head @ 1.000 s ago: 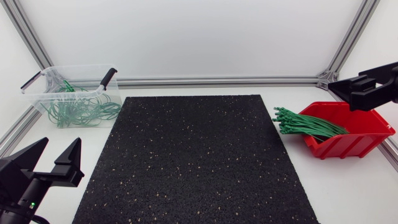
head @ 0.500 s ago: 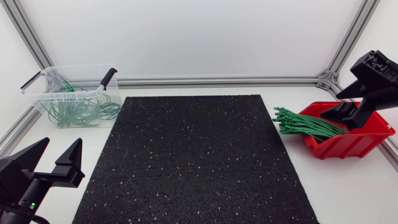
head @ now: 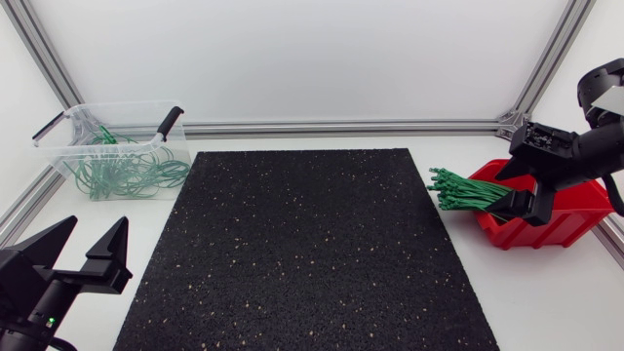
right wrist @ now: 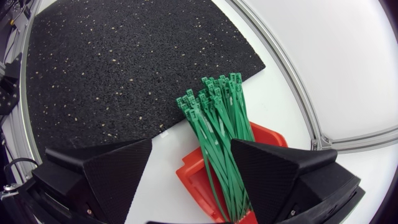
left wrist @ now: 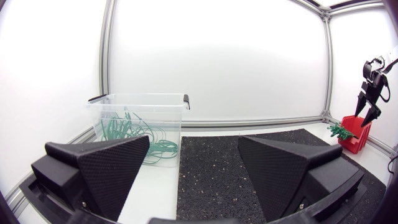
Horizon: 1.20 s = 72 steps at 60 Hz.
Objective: Take a green cable tie from the red box, thread the tail through the head to close it, then place it in the transparent bin on the left.
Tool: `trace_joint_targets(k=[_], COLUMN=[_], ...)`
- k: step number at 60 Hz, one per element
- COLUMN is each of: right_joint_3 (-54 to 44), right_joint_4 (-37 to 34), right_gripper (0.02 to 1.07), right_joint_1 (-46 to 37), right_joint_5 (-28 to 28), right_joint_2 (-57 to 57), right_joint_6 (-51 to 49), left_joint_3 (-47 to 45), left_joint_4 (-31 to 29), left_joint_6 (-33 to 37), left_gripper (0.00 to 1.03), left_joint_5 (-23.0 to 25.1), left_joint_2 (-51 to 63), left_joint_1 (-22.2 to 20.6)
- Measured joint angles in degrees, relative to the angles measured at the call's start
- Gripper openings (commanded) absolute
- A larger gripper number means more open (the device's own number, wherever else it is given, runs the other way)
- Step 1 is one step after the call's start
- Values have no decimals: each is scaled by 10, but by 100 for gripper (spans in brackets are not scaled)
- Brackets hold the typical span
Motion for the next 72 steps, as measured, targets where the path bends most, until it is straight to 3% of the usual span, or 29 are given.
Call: trace_joint_targets(k=[7,23,58,67,72], right_joint_3=[-9,-82,-109,-134,-147], right_joint_4=[36,133,186,186,186], right_gripper=[84,84,84,63,61], right_joint_1=[0,-8,8,12,11], right_joint_5=[2,7,9,15,15], right_joint_2=[23,42,61,61,55], right_joint_6=[-27,-86,-111,-129,-140], left_joint_3=[0,0,0,0,0], left_joint_4=[-2,-2,-2,-2,-2], left_joint_6=[0,0,0,0,0], left_gripper=[99,99,99,99,99], left_joint_5=[2,2,2,2,2], left_joint_2=[0,0,0,0,0], left_joint_1=[2,2,2,2,2])
